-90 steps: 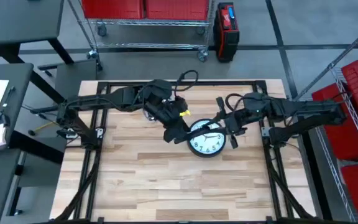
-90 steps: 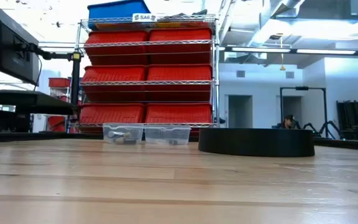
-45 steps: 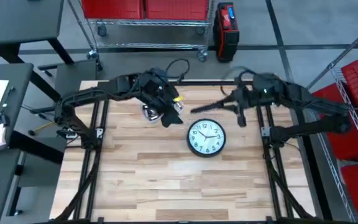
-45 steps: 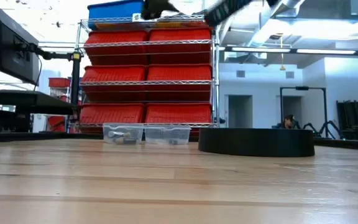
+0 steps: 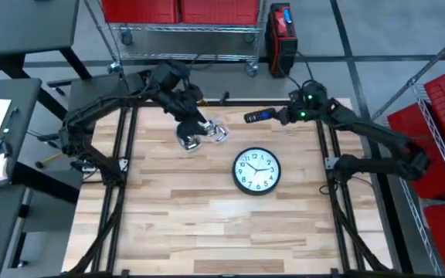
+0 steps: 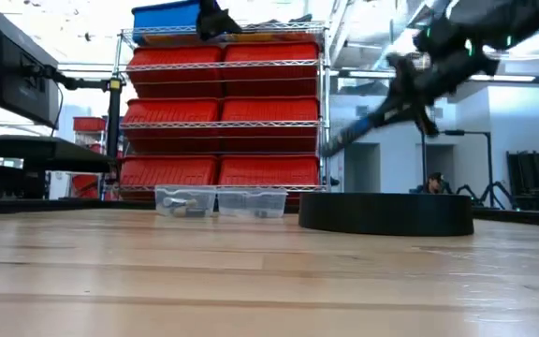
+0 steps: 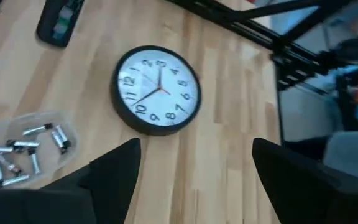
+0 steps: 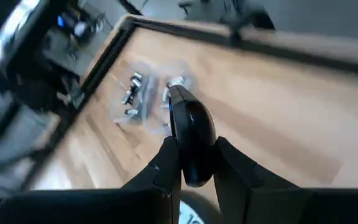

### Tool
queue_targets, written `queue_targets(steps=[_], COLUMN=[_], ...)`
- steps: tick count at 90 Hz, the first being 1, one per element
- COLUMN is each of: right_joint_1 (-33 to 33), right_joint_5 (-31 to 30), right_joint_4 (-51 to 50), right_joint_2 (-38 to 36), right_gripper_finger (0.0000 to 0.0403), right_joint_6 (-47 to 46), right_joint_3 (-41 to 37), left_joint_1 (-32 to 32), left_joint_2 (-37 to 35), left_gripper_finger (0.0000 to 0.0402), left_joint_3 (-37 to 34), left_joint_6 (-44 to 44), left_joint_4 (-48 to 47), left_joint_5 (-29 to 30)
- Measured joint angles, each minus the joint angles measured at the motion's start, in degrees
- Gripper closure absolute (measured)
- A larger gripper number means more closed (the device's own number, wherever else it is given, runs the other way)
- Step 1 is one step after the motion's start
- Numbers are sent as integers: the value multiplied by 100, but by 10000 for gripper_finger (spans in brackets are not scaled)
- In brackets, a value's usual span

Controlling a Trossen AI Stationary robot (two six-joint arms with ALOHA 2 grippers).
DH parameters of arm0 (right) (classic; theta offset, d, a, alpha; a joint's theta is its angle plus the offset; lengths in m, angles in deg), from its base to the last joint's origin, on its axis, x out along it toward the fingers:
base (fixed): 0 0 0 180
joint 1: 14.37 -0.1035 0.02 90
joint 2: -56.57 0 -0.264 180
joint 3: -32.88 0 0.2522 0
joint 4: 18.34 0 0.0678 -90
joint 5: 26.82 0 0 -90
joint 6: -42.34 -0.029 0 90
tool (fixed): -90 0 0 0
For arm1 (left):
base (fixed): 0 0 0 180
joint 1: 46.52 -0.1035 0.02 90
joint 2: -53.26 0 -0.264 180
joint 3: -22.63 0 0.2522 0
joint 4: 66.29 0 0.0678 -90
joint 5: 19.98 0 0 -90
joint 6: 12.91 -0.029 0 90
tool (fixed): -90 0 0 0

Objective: Insert battery
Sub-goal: Close the remote battery cover

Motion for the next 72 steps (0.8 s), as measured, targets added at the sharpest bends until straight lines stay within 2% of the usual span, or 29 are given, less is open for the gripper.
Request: queue_targets(steps=[17, 47, 72], right_joint_1=[487, 1042, 1495], right_joint_5=[325, 717, 821], right_joint_4=[1351, 2162, 2092], right_joint_2=[759, 2267, 2682], right_gripper_finger=[350, 349, 269], right_joint_6=[-1164, -1793, -1607], right_joint_3=[-674, -683, -700], left_joint_1=[-99, -97, -95], left_joint_2=[6, 6, 8], left_gripper_finger=[114, 114, 114], left_joint_3=[0, -2, -2], left_joint_6=[-416, -442, -345], left_joint_4=[-176, -163, -159], left_joint_5=[-11, -8, -1])
